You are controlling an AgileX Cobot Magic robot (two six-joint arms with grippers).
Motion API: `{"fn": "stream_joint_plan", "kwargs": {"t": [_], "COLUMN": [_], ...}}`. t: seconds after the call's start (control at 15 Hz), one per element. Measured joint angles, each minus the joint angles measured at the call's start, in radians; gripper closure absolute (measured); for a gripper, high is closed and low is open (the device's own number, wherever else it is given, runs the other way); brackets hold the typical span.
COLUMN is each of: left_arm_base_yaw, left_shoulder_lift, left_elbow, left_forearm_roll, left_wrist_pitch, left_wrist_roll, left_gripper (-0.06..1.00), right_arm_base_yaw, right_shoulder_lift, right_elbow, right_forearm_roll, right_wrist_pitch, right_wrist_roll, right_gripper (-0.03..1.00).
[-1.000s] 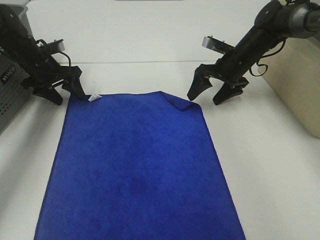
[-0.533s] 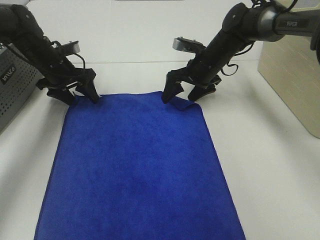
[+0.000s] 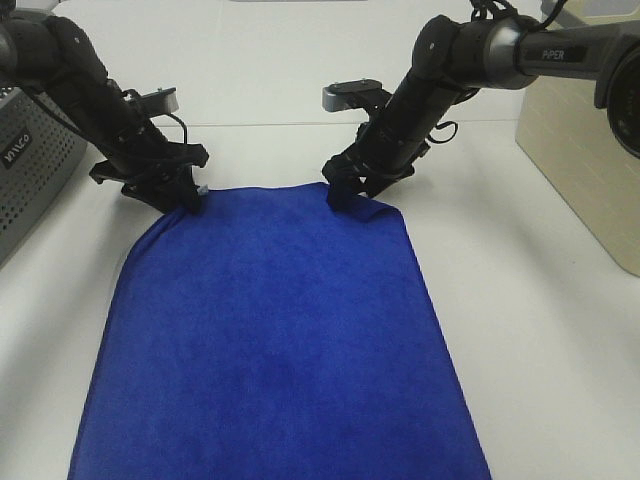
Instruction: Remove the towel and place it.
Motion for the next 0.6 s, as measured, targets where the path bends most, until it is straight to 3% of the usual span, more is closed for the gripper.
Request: {"fn": "stream_joint_plan", "kwargs": {"t": [0.2,0.33,0.47,0.6], "left_arm_base_yaw": [0.000,0.000,0.000,0.000], "left_shoulder_lift": [0.001,0.001,0.001,0.001], "left_elbow": [0.000,0.000,0.000,0.000], "left_forearm_roll": [0.020,0.034,0.054,0.060], "left_wrist_pitch": [-0.002,-0.005,-0.012,-0.015], "left_wrist_roll": [0.001,0.006,0.015,0.017], "left_gripper": [0.81,0.91,0.93,0.93], "right_arm_base_yaw": [-0.002,-0.003,-0.003,-0.003], "right_shoulder_lift": [0.003,0.004,0.006,0.006], "right_elbow": [0.001,0.001,0.001,0.001], "right_forearm_roll": [-0.047,-0.062,-0.062,-0.062], "right_wrist_pitch": [-0.013,-0.015,-0.015,-0.015], "right_wrist_roll": [0.000,-0.001,-0.009,-0.022], "right_gripper": [0.56,0.76,0.93,0.95]}}
